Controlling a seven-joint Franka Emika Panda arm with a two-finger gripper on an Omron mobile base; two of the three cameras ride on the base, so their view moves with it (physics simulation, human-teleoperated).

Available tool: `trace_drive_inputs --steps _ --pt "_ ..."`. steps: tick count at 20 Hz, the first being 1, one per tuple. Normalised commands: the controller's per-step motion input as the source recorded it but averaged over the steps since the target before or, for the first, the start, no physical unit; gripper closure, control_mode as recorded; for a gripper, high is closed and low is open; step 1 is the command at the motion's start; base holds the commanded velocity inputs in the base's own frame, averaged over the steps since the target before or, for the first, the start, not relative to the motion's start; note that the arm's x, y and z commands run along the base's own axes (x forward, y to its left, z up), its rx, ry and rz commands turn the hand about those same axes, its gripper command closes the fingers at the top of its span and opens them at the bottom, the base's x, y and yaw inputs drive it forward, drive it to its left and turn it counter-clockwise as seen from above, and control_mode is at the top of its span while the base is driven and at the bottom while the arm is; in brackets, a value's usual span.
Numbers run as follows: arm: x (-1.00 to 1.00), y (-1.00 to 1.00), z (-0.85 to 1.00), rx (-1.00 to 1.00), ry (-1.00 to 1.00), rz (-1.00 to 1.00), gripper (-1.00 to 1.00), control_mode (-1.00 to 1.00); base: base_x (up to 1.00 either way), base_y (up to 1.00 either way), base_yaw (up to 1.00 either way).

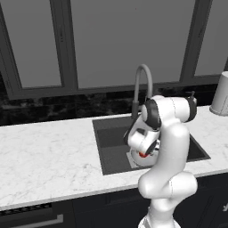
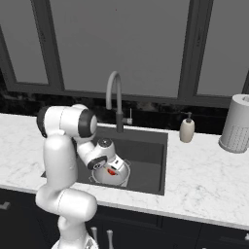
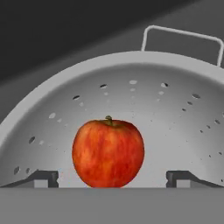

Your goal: Put the colander in the sink, put the apple in the colander, and turn on the sink faucet and pour water over the colander.

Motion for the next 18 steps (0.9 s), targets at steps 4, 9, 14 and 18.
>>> trace_drive_inputs --steps 4,9,14,18 --pt "-0.02 -0.05 0.76 0.0 -0.08 0.0 -1.0 -1.0 0.0 0.0 0.0" --pt "-0.07 -0.12 0.75 0.0 -0.12 0.0 -1.0 -1.0 0.0 0.0 0.0" --pt "-0.05 -0.23 0.61 0.0 -0.14 0.0 -1.0 -1.0 0.0 0.0 0.0" --pt "-0.01 -0.25 0.64 0.0 -0.12 0.01 -1.0 -1.0 0.0 0.0 0.0"
